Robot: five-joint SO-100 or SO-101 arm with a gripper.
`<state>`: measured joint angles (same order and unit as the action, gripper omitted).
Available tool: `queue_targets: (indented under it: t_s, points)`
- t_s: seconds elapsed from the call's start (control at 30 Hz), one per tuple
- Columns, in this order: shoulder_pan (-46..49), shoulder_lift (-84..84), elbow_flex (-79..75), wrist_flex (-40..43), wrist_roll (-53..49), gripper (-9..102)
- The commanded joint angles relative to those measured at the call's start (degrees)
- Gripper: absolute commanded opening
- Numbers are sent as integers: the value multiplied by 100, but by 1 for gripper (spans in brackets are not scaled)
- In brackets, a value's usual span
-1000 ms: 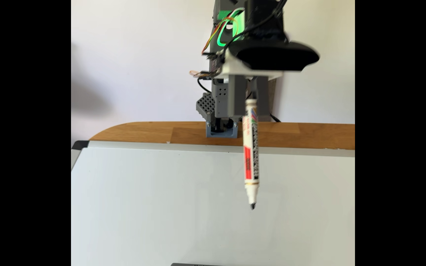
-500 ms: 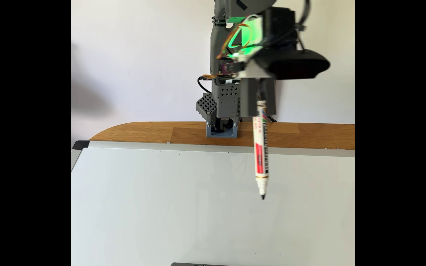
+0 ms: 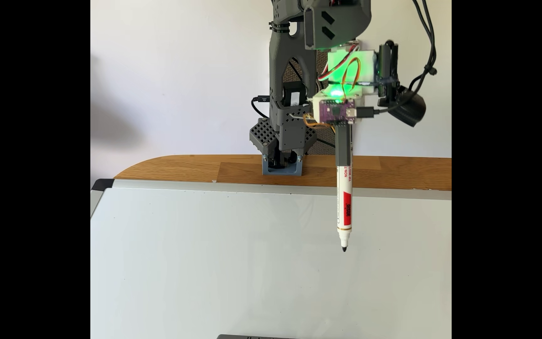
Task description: Draw a face
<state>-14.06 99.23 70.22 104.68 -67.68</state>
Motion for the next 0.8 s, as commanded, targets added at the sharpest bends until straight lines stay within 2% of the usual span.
queue_targets:
  t_s: [0.0, 0.2, 0.6, 0.77]
  points:
    - [-123, 193, 167, -53, -642, -1]
    - [-97, -457, 299, -1011, -615, -1]
    - [114, -1046, 422, -1714, -624, -1]
    - [114, -1283, 413, -1740, -615, -1]
